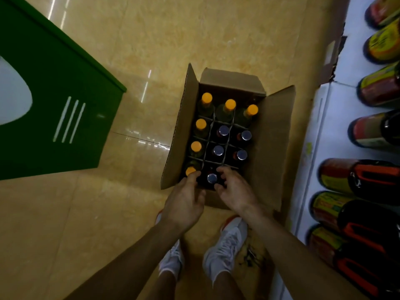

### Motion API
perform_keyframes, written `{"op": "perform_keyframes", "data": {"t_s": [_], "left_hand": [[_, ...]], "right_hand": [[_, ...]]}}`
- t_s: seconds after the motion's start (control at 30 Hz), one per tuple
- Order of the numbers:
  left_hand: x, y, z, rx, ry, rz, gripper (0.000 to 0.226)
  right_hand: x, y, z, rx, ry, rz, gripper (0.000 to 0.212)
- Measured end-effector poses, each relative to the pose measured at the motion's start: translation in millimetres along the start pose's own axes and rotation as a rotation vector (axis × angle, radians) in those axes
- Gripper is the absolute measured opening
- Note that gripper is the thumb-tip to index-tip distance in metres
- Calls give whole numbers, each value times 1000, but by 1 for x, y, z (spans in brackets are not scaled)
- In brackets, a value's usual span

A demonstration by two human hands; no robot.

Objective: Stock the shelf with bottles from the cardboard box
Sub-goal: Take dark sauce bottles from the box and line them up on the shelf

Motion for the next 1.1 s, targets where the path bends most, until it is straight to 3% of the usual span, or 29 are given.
{"op": "perform_keyframes", "data": {"t_s": [0.53, 0.83, 1.1], "left_hand": [[-18, 27, 18, -83, 2, -57, 44], [-15, 22, 9, -52, 13, -10, 57], [-4, 6, -26, -52, -29, 26, 85]], "right_hand": [[-35, 56, -30, 43, -9, 113, 50], [-16, 24, -17, 177, 34, 66, 45], [39, -38, 29, 348, 166, 3, 39]]}}
Point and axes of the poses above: each hand's wrist, its own y-axis towards the middle knuckle, its own x-axis out of the back of the hand, z = x × y, the point moved 6 cm from there along y, towards the middle knuckle, and after that the axes turned 6 degrees about y, right-handed, at the moved point
